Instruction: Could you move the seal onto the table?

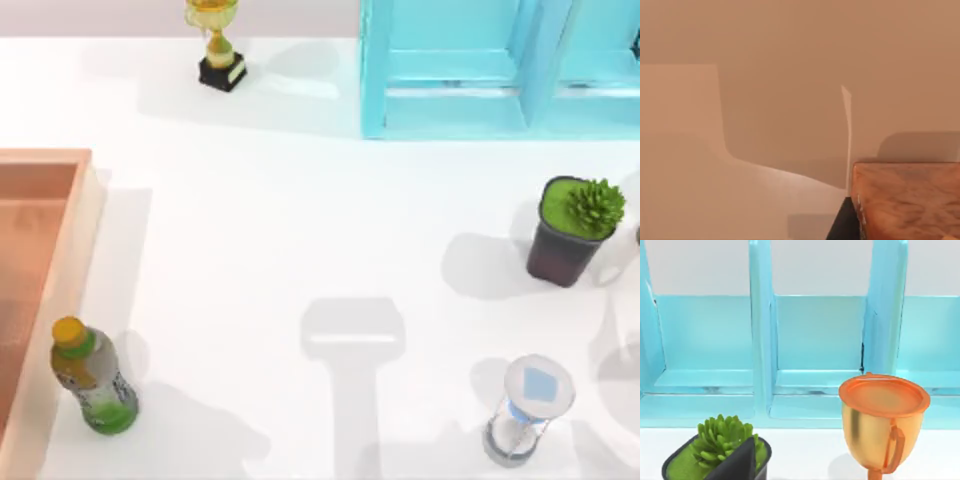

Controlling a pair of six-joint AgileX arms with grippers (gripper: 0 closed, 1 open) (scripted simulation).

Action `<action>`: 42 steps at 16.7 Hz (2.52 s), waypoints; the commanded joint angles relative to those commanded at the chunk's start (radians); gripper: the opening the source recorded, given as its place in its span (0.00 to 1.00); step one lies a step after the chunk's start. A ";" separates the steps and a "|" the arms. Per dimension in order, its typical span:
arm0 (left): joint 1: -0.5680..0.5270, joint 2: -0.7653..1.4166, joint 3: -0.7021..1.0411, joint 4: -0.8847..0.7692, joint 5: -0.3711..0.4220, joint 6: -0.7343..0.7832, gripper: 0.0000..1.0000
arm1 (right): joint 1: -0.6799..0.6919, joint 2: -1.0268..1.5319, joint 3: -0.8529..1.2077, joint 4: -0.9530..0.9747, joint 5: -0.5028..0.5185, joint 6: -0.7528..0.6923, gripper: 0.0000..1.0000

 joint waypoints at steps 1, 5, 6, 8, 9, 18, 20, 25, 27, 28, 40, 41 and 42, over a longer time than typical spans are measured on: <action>0.000 0.000 0.000 0.000 0.000 0.000 0.00 | 0.000 0.000 0.000 0.000 0.000 0.000 1.00; -0.012 -0.014 0.012 -0.013 -0.003 -0.002 0.00 | 0.000 0.000 0.000 0.000 0.000 0.000 1.00; -0.031 -0.031 0.032 -0.032 -0.008 -0.007 0.00 | 0.000 0.000 0.000 0.000 0.000 0.000 1.00; -0.094 -0.076 0.094 -0.083 -0.021 -0.025 0.00 | 0.000 0.000 0.000 0.000 0.000 0.000 1.00; -0.138 -0.101 0.134 -0.113 -0.029 -0.040 0.00 | 0.000 0.000 0.000 0.000 0.000 0.000 1.00; -0.505 -0.211 0.407 -0.497 -0.021 -0.425 0.00 | 0.000 0.000 0.000 0.000 0.000 0.000 1.00; -0.529 -0.199 0.414 -0.564 -0.008 -0.505 0.00 | 0.000 0.000 0.000 0.000 0.000 0.000 1.00; -0.545 -0.190 0.414 -0.604 -0.001 -0.546 0.00 | 0.000 0.000 0.000 0.000 0.000 0.000 1.00; -0.541 -0.190 0.414 -0.601 -0.001 -0.545 0.00 | 0.000 0.000 0.000 0.000 0.000 0.000 1.00; -0.546 -0.178 0.423 -0.598 -0.001 -0.556 0.00 | 0.000 0.000 0.000 0.000 0.000 0.000 1.00; -0.905 0.386 0.779 -0.403 0.005 -0.909 0.00 | 0.000 0.000 0.000 0.000 0.000 0.000 1.00; -0.929 0.418 0.801 -0.388 0.005 -0.928 0.00 | 0.000 0.000 0.000 0.000 0.000 0.000 1.00; -0.947 0.441 0.816 -0.377 0.005 -0.943 0.00 | 0.000 0.000 0.000 0.000 0.000 0.000 1.00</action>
